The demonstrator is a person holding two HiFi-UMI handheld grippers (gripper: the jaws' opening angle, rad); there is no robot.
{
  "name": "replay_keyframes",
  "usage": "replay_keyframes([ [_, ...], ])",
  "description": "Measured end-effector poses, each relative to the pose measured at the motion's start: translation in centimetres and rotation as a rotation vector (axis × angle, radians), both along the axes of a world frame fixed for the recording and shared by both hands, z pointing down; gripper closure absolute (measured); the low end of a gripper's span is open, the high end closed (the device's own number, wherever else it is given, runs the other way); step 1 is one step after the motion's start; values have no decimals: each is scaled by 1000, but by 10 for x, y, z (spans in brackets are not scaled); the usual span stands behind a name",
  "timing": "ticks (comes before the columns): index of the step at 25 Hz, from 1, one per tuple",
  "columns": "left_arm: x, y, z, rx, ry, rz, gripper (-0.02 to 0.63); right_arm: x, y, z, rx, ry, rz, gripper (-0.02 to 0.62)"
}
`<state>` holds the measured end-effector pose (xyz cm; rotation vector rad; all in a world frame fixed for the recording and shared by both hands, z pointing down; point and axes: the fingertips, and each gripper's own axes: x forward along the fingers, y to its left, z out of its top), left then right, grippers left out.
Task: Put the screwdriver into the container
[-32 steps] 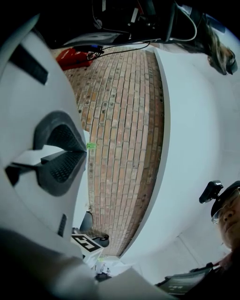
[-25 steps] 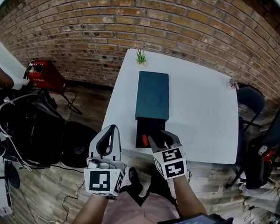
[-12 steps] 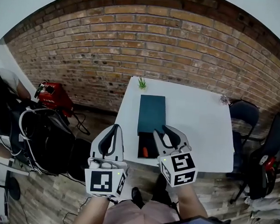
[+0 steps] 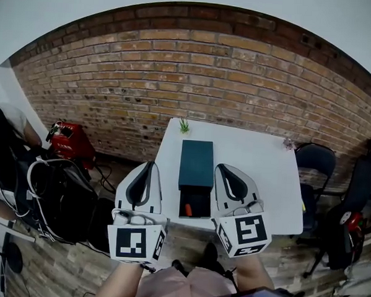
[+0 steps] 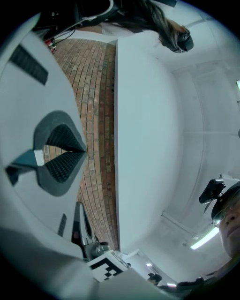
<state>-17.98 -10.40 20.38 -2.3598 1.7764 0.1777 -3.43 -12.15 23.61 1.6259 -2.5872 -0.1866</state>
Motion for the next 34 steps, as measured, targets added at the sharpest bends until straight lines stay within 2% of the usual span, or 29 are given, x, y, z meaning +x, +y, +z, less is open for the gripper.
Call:
replay_keyframes([
  [34,4,-10,-1,14,-1,33,594,-8,-5,-7,32,30,2,597],
])
